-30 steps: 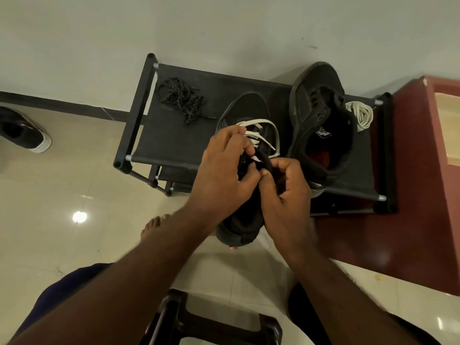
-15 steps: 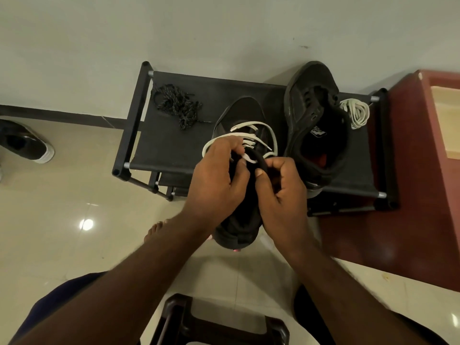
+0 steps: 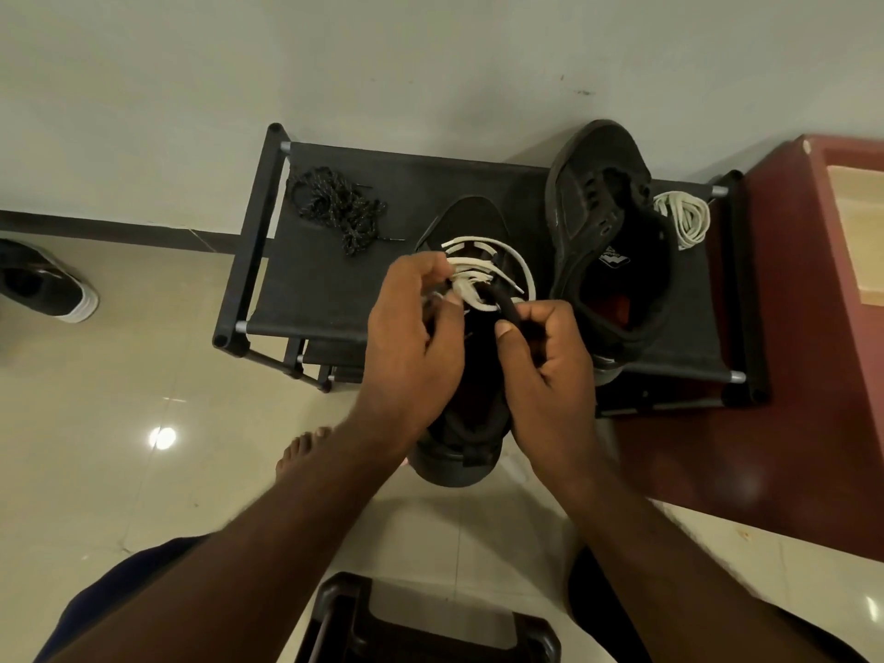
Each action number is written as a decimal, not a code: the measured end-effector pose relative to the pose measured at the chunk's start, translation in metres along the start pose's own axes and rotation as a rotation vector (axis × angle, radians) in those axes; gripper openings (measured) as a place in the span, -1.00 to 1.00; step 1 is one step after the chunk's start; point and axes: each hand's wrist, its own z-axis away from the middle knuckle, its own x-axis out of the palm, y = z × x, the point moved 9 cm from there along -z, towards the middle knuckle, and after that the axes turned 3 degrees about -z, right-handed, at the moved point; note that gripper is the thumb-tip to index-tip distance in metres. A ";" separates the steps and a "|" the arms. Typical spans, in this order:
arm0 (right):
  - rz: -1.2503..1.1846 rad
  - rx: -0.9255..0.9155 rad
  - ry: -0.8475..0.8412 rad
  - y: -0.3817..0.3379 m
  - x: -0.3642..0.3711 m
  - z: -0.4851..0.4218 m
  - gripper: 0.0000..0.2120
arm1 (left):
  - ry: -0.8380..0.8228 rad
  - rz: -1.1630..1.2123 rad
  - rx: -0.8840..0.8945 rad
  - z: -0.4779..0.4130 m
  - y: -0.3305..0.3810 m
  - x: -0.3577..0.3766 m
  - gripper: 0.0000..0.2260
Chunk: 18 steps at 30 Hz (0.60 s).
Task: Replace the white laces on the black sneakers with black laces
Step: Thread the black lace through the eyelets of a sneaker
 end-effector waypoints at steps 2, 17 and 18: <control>0.010 -0.017 -0.001 0.000 0.001 0.000 -0.95 | -0.067 -0.107 0.108 0.001 0.007 0.005 -0.72; -0.029 0.001 -0.002 0.001 0.003 -0.001 -0.94 | -0.073 -0.145 0.152 -0.004 0.013 0.000 -0.82; -0.024 -0.001 -0.003 0.001 0.003 -0.001 -0.92 | -0.134 -0.166 0.172 -0.002 0.015 0.006 -0.78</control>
